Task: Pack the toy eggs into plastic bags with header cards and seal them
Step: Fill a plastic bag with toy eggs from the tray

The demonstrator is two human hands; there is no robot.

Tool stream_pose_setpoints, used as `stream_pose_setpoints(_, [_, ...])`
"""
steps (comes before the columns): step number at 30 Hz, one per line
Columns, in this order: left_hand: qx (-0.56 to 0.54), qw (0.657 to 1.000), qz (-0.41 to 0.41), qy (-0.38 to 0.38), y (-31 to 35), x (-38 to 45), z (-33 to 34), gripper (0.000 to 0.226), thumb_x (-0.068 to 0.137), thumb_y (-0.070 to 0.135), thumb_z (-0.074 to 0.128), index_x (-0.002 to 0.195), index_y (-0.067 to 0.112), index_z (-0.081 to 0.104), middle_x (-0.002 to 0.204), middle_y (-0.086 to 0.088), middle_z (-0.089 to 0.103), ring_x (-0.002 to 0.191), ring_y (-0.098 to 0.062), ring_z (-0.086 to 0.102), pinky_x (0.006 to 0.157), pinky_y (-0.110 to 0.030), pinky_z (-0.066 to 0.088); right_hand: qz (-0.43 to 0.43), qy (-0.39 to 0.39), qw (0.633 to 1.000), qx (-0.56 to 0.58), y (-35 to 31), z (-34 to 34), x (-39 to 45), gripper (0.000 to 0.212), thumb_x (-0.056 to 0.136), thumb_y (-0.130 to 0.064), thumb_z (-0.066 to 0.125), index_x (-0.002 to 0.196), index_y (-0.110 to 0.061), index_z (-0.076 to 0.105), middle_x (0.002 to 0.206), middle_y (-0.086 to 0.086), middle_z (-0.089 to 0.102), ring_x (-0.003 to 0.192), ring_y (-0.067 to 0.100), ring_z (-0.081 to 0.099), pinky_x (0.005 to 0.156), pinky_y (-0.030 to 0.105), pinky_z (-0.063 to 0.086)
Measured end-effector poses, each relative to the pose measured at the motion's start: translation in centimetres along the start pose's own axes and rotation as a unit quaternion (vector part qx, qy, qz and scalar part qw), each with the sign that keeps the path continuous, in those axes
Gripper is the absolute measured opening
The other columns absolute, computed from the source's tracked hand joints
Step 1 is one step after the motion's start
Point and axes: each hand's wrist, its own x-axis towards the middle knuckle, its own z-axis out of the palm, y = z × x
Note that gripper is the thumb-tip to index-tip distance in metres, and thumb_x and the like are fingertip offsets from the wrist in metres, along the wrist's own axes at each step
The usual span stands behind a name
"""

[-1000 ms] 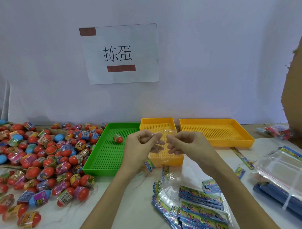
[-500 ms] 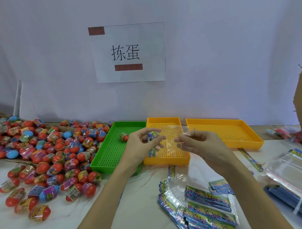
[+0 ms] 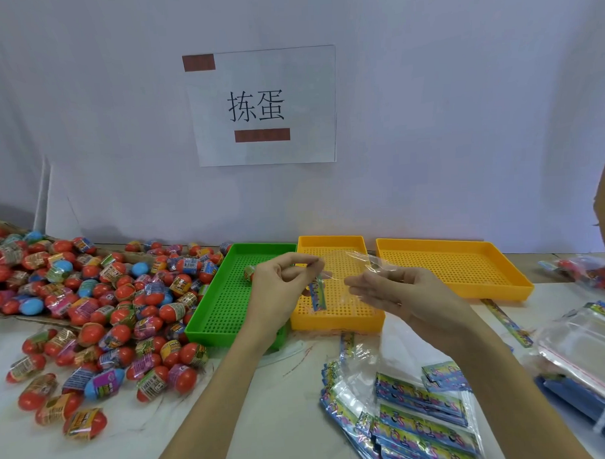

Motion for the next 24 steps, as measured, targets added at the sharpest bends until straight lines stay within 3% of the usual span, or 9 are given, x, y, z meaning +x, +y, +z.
stream_pose_setpoints(2, [0.001, 1.000, 0.008, -0.011, -0.2, 0.1, -0.1, 0.017, 0.091, 0.031, 0.078, 0.098, 0.015, 0.077, 0.089, -0.003, 0.081, 0.088, -0.020, 0.078, 0.085, -0.030, 0.060, -0.002, 0.003, 1.000, 0.002, 0.1, 0.3, -0.1, 0.034, 0.093, -0.028, 0.071, 0.117, -0.003, 0.072, 0.111, 0.014, 0.078, 0.108, 0.026, 0.074, 0.090, 0.028, 0.061])
stream_pose_setpoints(7, [-0.011, 0.999, 0.009, -0.036, -0.1, -0.1, 0.0, 0.013, 0.094, 0.031, 0.077, 0.096, 0.018, 0.080, 0.087, -0.003, 0.080, 0.076, -0.014, 0.073, 0.069, -0.025, 0.054, 0.005, -0.022, 0.999, -0.025, 0.2, 0.4, -0.3, 0.035, 0.094, -0.034, 0.067, 0.117, -0.010, 0.076, 0.119, 0.007, 0.076, 0.114, 0.022, 0.072, 0.102, 0.039, 0.051])
stream_pose_setpoints(9, [0.039, 0.998, 0.032, -0.022, -0.1, 0.0, -0.1, 0.020, 0.094, 0.033, 0.076, 0.113, 0.025, 0.076, 0.100, 0.005, 0.080, 0.092, -0.005, 0.073, 0.083, -0.027, 0.055, 0.002, -0.005, 0.999, -0.044, 0.1, 0.3, -0.1, 0.034, 0.092, -0.037, 0.069, 0.111, -0.011, 0.080, 0.120, 0.002, 0.076, 0.113, 0.019, 0.072, 0.105, 0.040, 0.050])
stream_pose_setpoints(11, [0.130, 0.988, 0.073, -0.045, -0.1, 0.1, -0.6, 0.044, 0.093, 0.039, 0.076, 0.135, 0.038, 0.060, 0.130, 0.022, 0.066, 0.122, 0.005, 0.059, 0.101, -0.024, 0.047, -0.019, 0.019, 0.996, -0.086, 0.2, 0.5, -0.1, 0.032, 0.088, -0.042, 0.071, 0.101, -0.016, 0.083, 0.114, -0.002, 0.078, 0.109, 0.014, 0.073, 0.105, 0.038, 0.049])
stream_pose_setpoints(14, [0.271, 0.939, 0.172, -0.121, 0.3, -0.3, -0.8, 0.072, 0.084, 0.050, 0.082, 0.147, 0.046, 0.046, 0.148, 0.029, 0.047, 0.139, 0.007, 0.038, 0.114, -0.025, 0.031, -0.074, 0.043, 0.980, -0.180, 0.4, 1.1, -0.1, 0.023, 0.095, -0.037, 0.068, 0.098, -0.020, 0.082, 0.099, -0.005, 0.080, 0.102, 0.008, 0.074, 0.103, 0.037, 0.050])
stream_pose_setpoints(16, [0.356, 0.885, 0.263, -0.146, 0.1, -0.6, 0.1, 0.077, 0.079, 0.051, 0.085, 0.147, 0.037, 0.052, 0.143, 0.021, 0.056, 0.133, 0.002, 0.044, 0.113, -0.028, 0.031, -0.120, 0.046, 0.957, -0.261, 0.6, 1.6, 0.0, 0.020, 0.100, -0.033, 0.065, 0.098, -0.023, 0.081, 0.093, -0.009, 0.080, 0.099, 0.007, 0.073, 0.099, 0.039, 0.052])
stream_pose_setpoints(18, [0.384, 0.862, 0.303, -0.131, 0.0, -1.0, 1.2, 0.069, 0.081, 0.041, 0.086, 0.143, 0.027, 0.058, 0.131, 0.010, 0.067, 0.120, -0.008, 0.054, 0.105, -0.030, 0.040, -0.163, 0.053, 0.923, -0.346, 0.8, 2.0, 0.3, 0.024, 0.101, -0.038, 0.062, 0.093, -0.027, 0.083, 0.090, -0.016, 0.079, 0.099, 0.005, 0.070, 0.098, 0.040, 0.050])
stream_pose_setpoints(21, [0.385, 0.862, 0.324, -0.067, 0.0, -1.1, 1.5, 0.047, 0.087, 0.024, 0.082, 0.131, 0.016, 0.068, 0.109, 0.002, 0.074, 0.097, -0.020, 0.064, 0.089, -0.037, 0.053, -0.212, 0.066, 0.902, -0.371, 1.0, 2.4, 0.3, 0.025, 0.099, -0.042, 0.061, 0.090, -0.034, 0.083, 0.088, -0.021, 0.077, 0.095, 0.000, 0.068, 0.094, 0.023, 0.044])
stream_pose_setpoints(24, [0.336, 0.895, 0.291, -0.047, 0.3, -1.1, 1.0, 0.033, 0.090, 0.023, 0.081, 0.121, 0.016, 0.071, 0.096, 0.005, 0.076, 0.090, -0.014, 0.067, 0.083, -0.033, 0.055, -0.286, 0.117, 0.880, -0.362, 1.0, 2.6, 0.1, 0.021, 0.099, -0.037, 0.062, 0.090, -0.030, 0.081, 0.086, -0.019, 0.077, 0.092, 0.000, 0.070, 0.082, 0.008, 0.045])
